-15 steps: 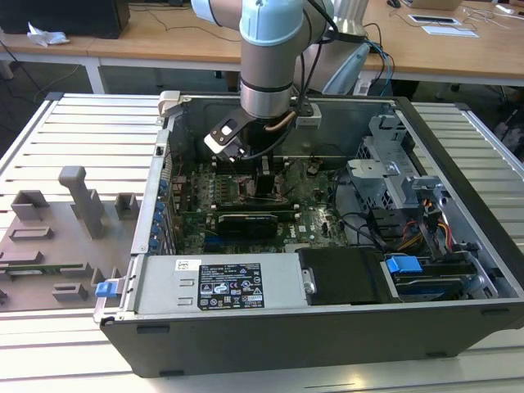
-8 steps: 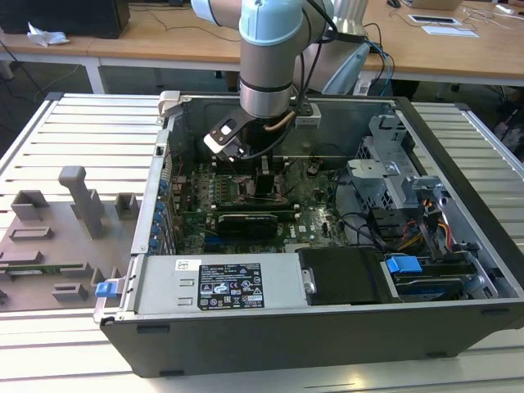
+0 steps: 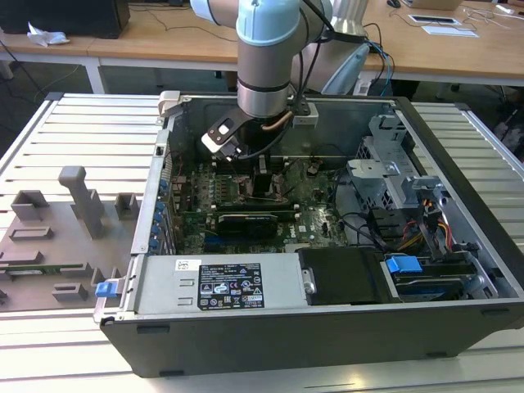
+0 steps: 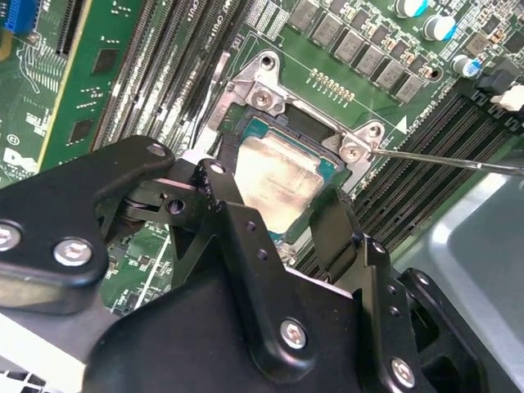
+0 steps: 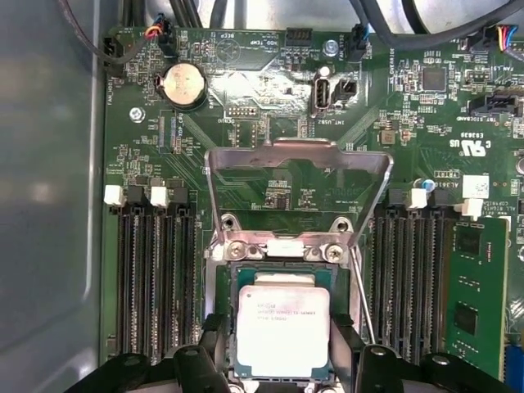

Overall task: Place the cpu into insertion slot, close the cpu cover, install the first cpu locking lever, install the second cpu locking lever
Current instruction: 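Place the cpu into insertion slot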

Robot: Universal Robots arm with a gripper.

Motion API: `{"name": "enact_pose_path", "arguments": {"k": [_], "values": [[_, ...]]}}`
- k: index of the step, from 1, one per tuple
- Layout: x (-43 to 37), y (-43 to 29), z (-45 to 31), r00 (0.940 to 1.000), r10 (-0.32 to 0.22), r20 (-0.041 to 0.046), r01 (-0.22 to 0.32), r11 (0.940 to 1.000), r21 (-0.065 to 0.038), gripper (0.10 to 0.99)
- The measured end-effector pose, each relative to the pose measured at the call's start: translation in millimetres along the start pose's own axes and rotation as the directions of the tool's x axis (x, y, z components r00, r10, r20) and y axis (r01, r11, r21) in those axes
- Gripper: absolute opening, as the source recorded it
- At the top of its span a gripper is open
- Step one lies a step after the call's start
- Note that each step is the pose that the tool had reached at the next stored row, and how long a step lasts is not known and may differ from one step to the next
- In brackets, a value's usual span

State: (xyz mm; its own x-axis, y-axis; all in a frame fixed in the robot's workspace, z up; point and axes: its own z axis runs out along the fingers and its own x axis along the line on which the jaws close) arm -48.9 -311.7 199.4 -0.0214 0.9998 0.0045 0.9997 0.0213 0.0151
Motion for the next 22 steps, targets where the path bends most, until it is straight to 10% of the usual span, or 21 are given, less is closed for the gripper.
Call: {"name": "enact_pose_path", "arguments": {"k": [7,15,22], "values": [[0.2,0.4,-23.0,1.0,0.0,-0.0002,0.0,1.0,0.0,0.62],[0.3,0.9,-59.5,1.0,0.0,0.0007,0.0,1.0,0.0,0.173],[1.2,1.5,-96.7,1.0,0.0,0.0029,0.0,1.0,0.0,0.106]]}}
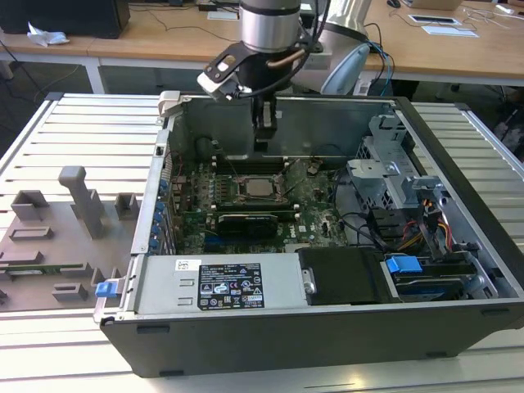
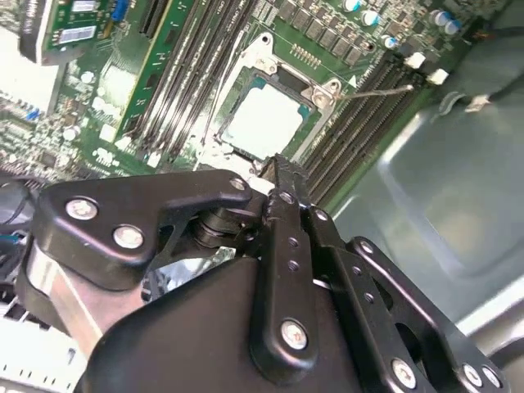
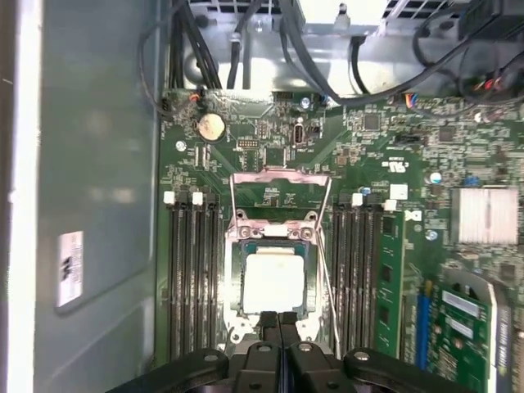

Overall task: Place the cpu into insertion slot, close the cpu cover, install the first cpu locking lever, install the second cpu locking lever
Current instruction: 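Place the cpu into insertion slot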

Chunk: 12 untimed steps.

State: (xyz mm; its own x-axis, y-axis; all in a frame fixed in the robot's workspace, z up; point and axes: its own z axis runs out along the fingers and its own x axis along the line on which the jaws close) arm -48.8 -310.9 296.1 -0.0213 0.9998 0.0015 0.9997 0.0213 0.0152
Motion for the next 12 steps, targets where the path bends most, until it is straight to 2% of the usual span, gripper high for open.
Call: {"name": "enact_pose_path", "arguments": {"k": [1,4,12], "values": [[0.1,0.1,-8.4,1.0,0.0,0.0003,0.0,1.0,0.0,0.106],[0.1,0.4,-24.2,1.0,0.0,0.0003,0.0,1.0,0.0,0.106],[0.2,0.9,-58.2,1.0,0.0,0.0002,0.0,1.0,0.0,0.106]]}}
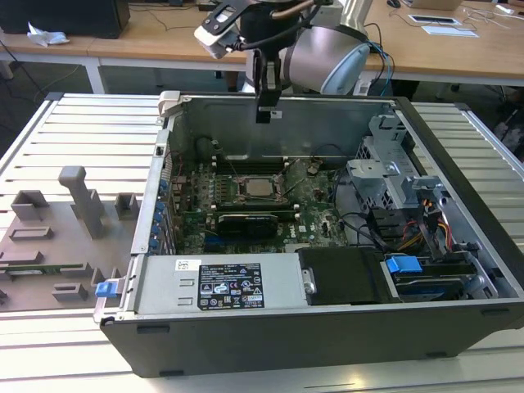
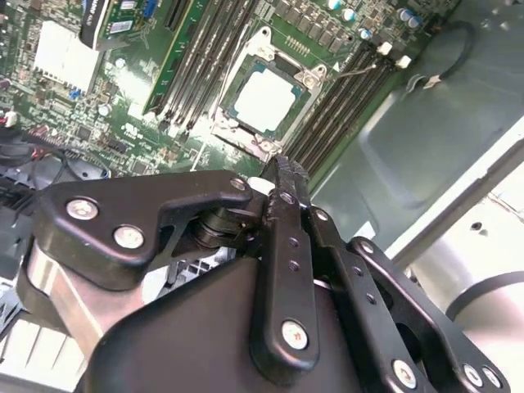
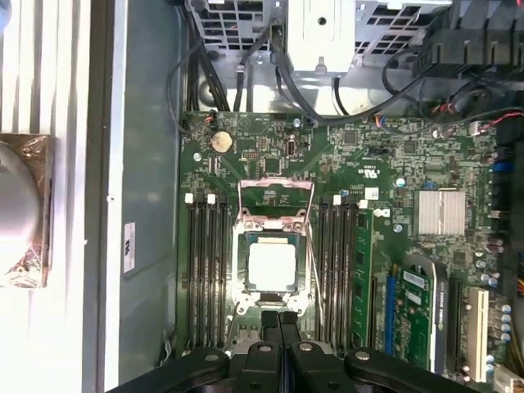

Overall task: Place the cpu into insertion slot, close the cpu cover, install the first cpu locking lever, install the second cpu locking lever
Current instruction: 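Place the cpu into insertion slot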

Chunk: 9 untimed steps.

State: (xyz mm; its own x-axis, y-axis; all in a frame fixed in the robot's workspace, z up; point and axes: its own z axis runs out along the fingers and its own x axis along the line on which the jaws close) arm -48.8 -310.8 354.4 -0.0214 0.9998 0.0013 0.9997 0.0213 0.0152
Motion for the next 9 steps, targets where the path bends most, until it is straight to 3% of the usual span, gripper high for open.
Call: {"name": "enact_pose_path", "arguments": {"k": [3,9], "values": [[0.0,0.1,-8.9,1.0,0.0,-0.0002,0.0,1.0,0.0,0.106],[0.0,0.1,-9.1,1.0,0.0,-0.0001,0.0,1.0,0.0,0.106]]}}
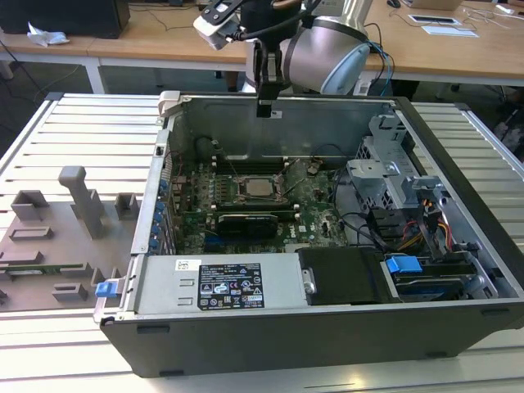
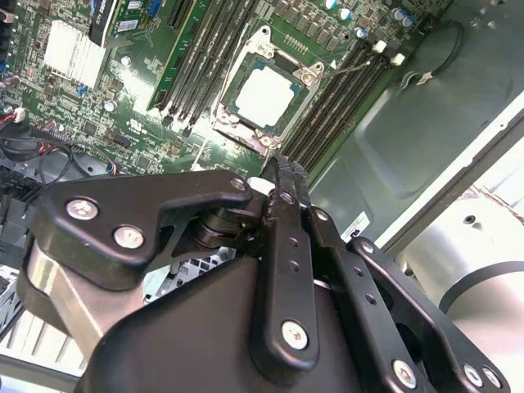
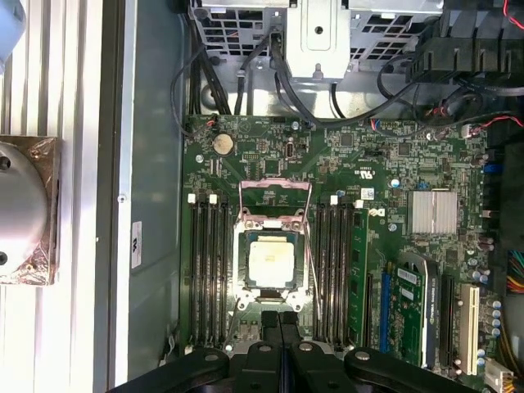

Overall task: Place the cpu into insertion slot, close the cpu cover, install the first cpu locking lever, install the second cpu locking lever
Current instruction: 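Place the cpu into insertion slot, then close the cpu cover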

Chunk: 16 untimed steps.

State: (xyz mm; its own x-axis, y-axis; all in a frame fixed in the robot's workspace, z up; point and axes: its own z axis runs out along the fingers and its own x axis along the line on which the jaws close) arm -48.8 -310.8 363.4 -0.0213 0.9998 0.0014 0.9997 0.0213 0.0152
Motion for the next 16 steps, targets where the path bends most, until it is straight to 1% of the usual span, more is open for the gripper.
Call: {"name": "enact_pose_path", "arguments": {"k": [10,16], "values": [[0.1,0.1,0.0,1.0,0.0,0.0,0.0,1.0,0.0,0.106],[-0.1,11.9,4.0,1.0,0.0,0.0006,0.0,1.0,0.0,0.106]]}}
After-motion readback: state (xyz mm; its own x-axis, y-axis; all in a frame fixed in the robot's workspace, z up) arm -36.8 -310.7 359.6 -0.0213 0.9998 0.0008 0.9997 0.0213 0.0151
